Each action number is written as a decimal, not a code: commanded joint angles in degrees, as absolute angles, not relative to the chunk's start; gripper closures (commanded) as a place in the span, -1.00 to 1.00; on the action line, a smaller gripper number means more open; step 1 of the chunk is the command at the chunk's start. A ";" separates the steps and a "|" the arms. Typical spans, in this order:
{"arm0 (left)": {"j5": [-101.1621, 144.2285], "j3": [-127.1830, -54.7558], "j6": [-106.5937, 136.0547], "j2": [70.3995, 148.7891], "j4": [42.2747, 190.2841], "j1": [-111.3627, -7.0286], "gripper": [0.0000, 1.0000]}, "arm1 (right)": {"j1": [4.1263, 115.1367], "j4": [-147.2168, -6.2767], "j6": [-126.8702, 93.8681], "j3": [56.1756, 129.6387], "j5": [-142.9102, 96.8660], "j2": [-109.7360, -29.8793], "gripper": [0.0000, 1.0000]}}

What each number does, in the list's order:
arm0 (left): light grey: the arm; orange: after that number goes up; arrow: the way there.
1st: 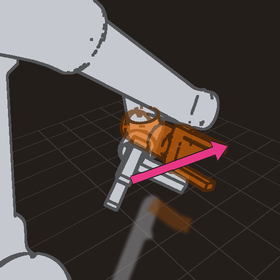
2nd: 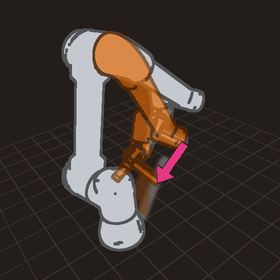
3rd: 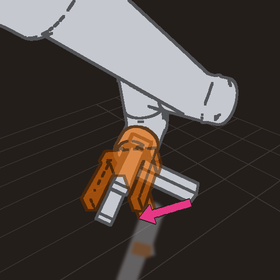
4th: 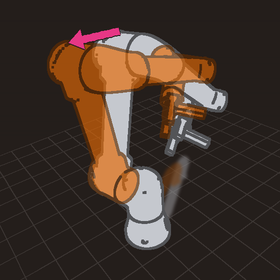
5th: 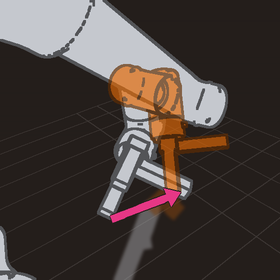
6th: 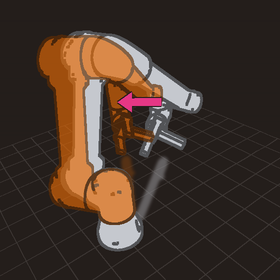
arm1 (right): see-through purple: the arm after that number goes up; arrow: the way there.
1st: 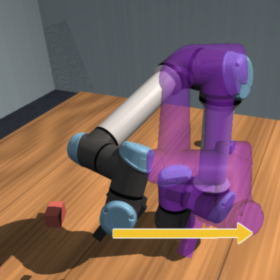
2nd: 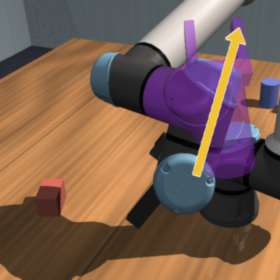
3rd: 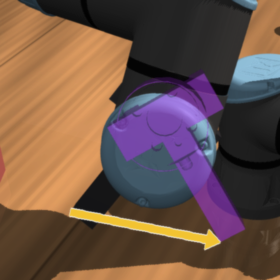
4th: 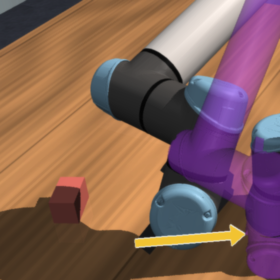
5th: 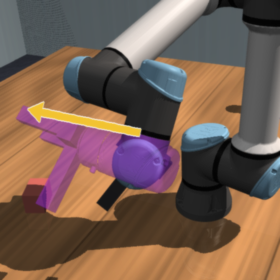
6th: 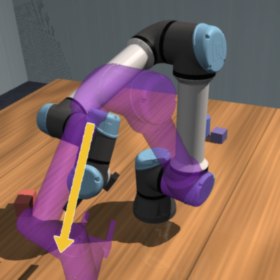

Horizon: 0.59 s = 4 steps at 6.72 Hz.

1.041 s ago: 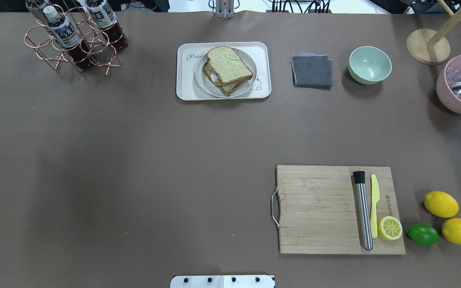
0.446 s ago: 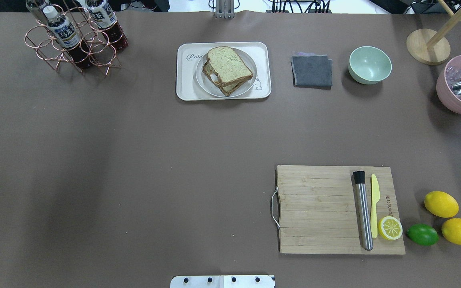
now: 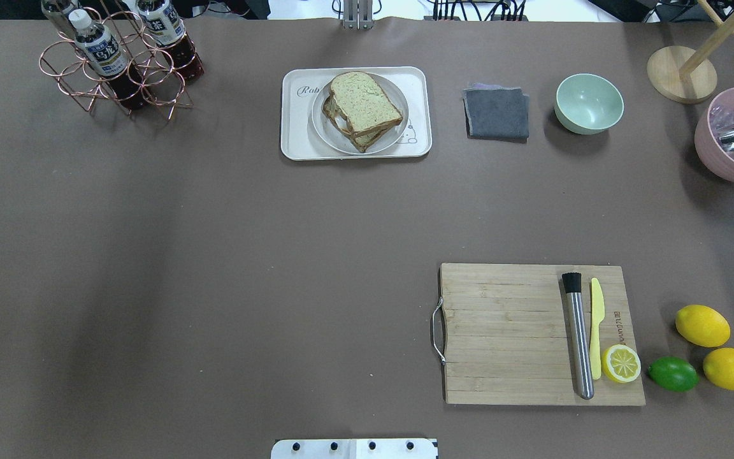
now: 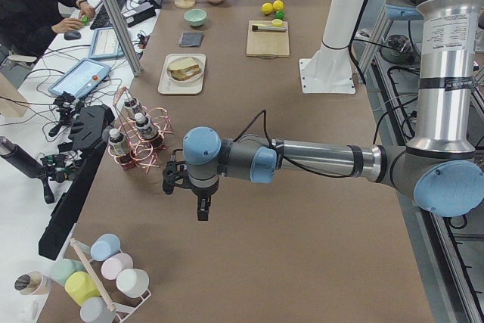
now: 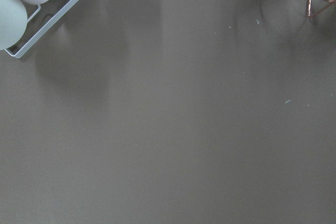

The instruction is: Make sandwich and place on tray

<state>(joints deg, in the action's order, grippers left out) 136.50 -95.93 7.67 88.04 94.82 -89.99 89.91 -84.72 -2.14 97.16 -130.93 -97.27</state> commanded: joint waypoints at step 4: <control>136.41 -95.54 8.08 88.24 95.89 -90.00 -0.96 | 89.91 -84.99 -2.02 96.86 -131.22 -96.59 -1.00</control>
<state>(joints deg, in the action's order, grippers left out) 136.37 -95.55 7.83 88.13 95.55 -90.00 89.91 -85.13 -2.03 96.95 -131.19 -96.36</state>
